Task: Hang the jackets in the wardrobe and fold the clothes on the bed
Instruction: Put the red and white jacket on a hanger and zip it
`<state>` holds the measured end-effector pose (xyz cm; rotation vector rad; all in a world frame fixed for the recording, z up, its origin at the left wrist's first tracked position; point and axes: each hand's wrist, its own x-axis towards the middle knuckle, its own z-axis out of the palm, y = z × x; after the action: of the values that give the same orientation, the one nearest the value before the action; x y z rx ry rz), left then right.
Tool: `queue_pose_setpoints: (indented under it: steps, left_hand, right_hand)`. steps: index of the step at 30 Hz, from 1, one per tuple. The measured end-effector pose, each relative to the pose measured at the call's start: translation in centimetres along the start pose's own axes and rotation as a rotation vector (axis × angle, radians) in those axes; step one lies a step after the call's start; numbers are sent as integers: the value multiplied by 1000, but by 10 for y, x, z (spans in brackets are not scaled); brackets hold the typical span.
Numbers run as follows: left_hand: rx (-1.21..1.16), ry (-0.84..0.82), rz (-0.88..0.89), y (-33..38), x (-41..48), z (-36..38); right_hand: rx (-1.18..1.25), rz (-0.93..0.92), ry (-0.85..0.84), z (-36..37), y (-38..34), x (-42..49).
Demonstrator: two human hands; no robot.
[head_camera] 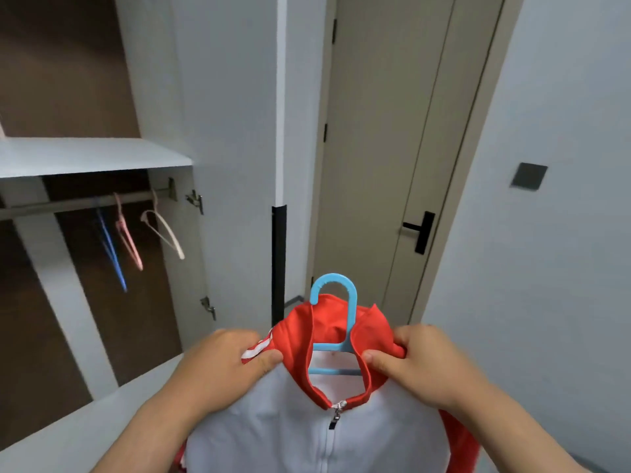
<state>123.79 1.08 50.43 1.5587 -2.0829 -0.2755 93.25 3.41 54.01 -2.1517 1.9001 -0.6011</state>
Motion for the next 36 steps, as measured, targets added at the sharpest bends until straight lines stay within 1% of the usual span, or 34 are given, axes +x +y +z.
queue_pose_setpoints:
  steps: [3,8,9,11,14,17,21,25,30,33,36]
  left_hand:
    - [69,35,-104,-7,-6,-15]
    - [225,214,-356,-23,-22,-35]
    - [232,235,-386,-26,-24,-39]
    - [239,279,-470,-36,-37,-54]
    - [200,300,-571,-52,-51,-77]
    - [181,348,-645,-73,-62,-96]
    - [183,378,-666,-108,-68,-113]
    - [164,387,-680,-154,-66,-128]
    - [65,391,-698,-234,-47,-153]
    - [2,386,-699,-282,-29,-168]
    - [-9,376,-703,-321,-11,-180]
  right_hand:
    - [11,-110,-12,13,-11,35]
    - [34,-296,-63,30,-39,80]
    - [53,-321,-85,32,-44,84]
    - [120,-426,-155,42,-63,97]
    - [266,-551,-263,56,-88,109]
    - [302,-641,-356,72,-115,122]
    - [335,-690,-402,95,-146,143]
    - [347,-686,-411,120,-181,163]
    - [299,-686,-449,153,-239,200]
    - [312,-671,-468,172,-276,224]
    - [332,-657,-462,188,-302,248]
